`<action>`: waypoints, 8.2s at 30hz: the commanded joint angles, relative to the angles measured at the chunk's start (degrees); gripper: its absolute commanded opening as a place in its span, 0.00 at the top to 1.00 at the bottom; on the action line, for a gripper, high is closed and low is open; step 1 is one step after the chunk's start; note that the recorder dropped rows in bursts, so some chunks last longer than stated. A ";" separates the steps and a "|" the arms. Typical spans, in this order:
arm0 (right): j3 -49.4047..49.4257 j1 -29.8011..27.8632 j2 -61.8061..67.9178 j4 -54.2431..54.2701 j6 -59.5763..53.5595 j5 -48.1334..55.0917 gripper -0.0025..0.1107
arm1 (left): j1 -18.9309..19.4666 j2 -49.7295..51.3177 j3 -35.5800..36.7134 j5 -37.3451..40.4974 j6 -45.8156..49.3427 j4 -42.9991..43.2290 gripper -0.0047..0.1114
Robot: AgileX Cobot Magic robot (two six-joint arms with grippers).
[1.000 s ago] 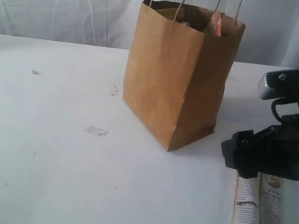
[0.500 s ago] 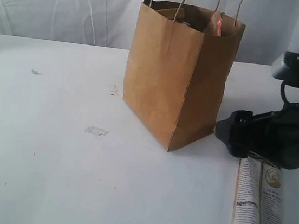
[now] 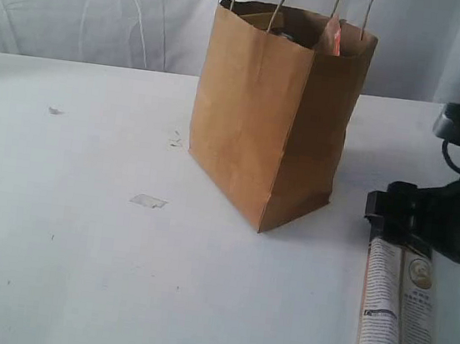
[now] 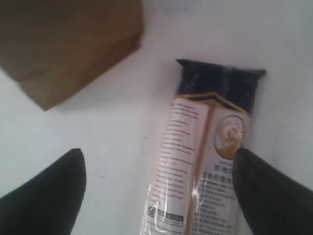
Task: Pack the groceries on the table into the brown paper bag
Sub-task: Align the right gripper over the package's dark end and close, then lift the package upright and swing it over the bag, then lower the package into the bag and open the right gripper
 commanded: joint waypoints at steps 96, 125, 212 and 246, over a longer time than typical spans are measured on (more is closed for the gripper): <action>-5.12 -6.82 32.03 -9.04 11.53 -9.61 0.09 | 0.01 -0.25 0.26 -0.22 0.00 -0.33 0.96; -5.33 -6.82 27.22 -2.40 -6.89 6.42 0.98 | 0.01 -0.25 0.26 -0.22 0.00 -0.33 0.96; -21.34 -6.82 22.15 18.02 -14.27 -77.32 0.98 | 0.01 -0.25 0.26 -0.22 0.00 -0.33 0.96; -25.21 -6.82 29.00 12.99 -16.71 -56.63 0.50 | 0.01 -0.25 0.26 -0.22 0.00 -0.33 0.96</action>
